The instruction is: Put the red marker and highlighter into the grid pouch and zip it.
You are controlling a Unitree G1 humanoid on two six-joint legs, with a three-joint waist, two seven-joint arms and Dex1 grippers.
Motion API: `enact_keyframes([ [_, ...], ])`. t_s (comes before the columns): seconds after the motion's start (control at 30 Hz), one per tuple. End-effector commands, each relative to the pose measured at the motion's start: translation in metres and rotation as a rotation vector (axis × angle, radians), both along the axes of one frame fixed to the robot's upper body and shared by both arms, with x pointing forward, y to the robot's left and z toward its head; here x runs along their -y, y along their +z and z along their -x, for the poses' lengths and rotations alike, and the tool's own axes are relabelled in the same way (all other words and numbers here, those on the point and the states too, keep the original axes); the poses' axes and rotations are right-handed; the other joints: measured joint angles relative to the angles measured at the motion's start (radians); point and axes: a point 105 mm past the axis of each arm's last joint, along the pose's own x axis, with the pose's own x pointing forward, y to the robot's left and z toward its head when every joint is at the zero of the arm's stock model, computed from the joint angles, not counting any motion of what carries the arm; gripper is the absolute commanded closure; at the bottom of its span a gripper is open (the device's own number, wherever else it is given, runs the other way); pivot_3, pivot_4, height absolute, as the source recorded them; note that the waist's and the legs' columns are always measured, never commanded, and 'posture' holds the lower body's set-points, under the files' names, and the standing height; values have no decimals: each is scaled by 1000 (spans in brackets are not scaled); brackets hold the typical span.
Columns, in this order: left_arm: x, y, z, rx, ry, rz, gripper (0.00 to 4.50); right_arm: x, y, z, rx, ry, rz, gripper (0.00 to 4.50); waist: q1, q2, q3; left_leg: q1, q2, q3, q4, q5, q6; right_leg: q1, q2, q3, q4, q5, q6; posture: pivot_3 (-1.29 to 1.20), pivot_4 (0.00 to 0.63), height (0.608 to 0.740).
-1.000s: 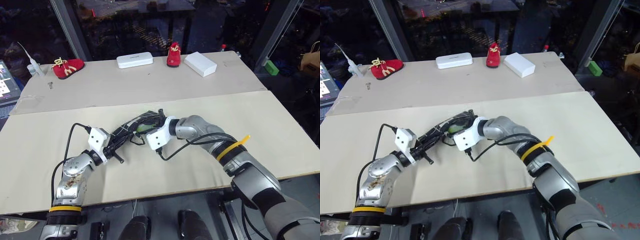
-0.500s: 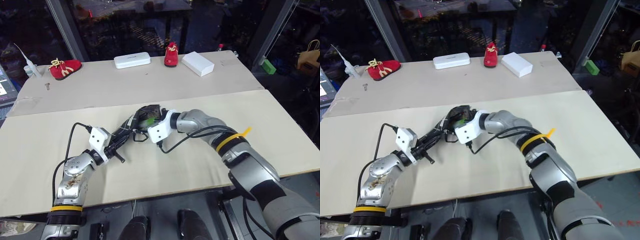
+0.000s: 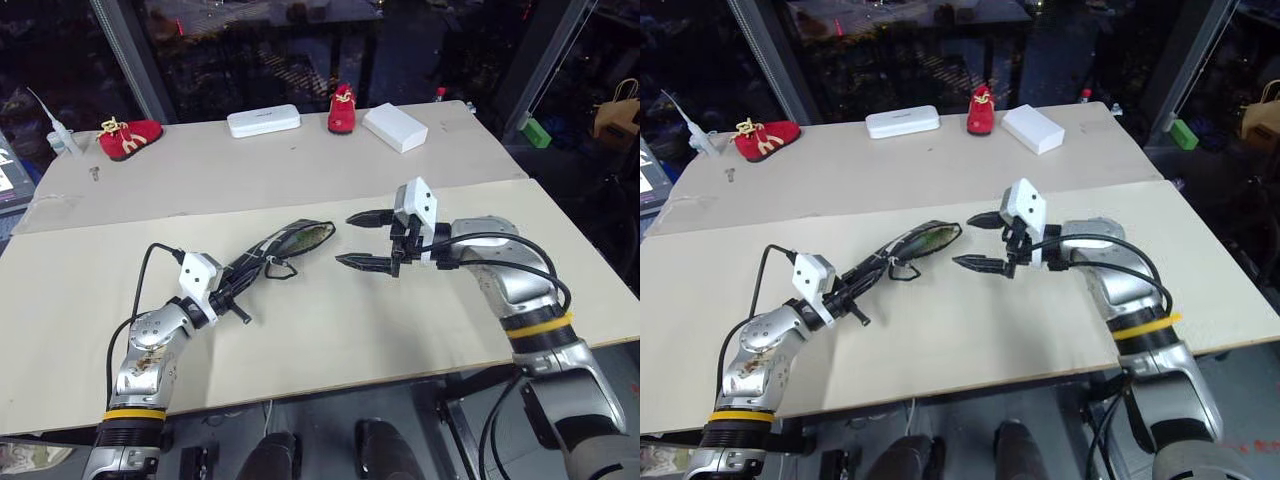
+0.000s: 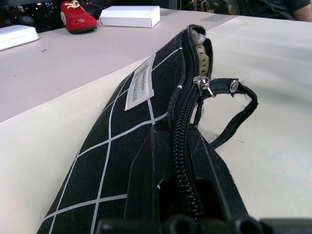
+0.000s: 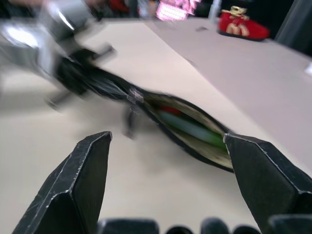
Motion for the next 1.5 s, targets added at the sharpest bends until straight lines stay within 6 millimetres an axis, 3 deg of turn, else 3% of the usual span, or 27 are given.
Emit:
enact_keyframes([
  [0.03, 1, 12, -4, 45, -12, 5, 4500, -27, -26, -1, -169, -107, 11, 415, 0, 0, 0, 1, 0, 0, 0, 0, 0, 0, 0, 0, 1, 0, 0, 0, 150, 740],
  [0.3, 6, 13, -7, 49, -30, 5, 4500, -61, -52, -25, -266, -254, 73, 415, 16, 0, 0, -2, -3, 1, 1, 1, -1, -2, -1, 0, 1, 0, 0, 0, 150, 740],
  [0.5, 7, 12, -7, 46, -35, 3, 4500, -81, -47, -32, -273, -246, 50, 415, 19, 0, 0, -2, -3, 0, 0, 1, -1, -3, 0, -1, 1, 0, 0, 0, 150, 740],
  [0.6, 6, 12, -6, 45, -35, 2, 4500, -84, -47, -32, -278, -228, 53, 1088, 17, 0, 0, -2, -2, 0, 1, 1, -1, -3, 0, -1, 1, 0, 0, 0, 150, 740],
  [0.93, 5, 11, -6, 43, -28, 1, 4500, -76, -49, -33, -273, -235, 55, 4468, 17, 0, 0, -2, -2, 0, 1, 1, -1, -3, 0, -2, 1, 0, 0, 0, 150, 740],
  [1.0, 5, 11, -6, 44, -28, 2, 4500, -73, -48, -34, -272, -242, 52, 4468, 17, 0, 0, -2, -2, 0, 1, 1, -1, -3, 0, -1, 1, 0, 0, 0, 150, 740],
  [1.23, 4, 12, -7, 46, -23, 3, 4500, -42, -42, -49, -236, -325, 75, 4468, 19, 0, 0, -2, -2, 0, 1, 1, -1, -2, 0, -2, 1, 0, 0, 0, 150, 740],
  [1.5, 2, 11, -4, 43, -15, 3, 4500, 64, -32, -83, -113, -580, 186, 4468, 24, 0, 0, -2, -3, 1, 1, 1, -1, -1, -1, -3, -1, 0, 0, 0, 150, 740],
])
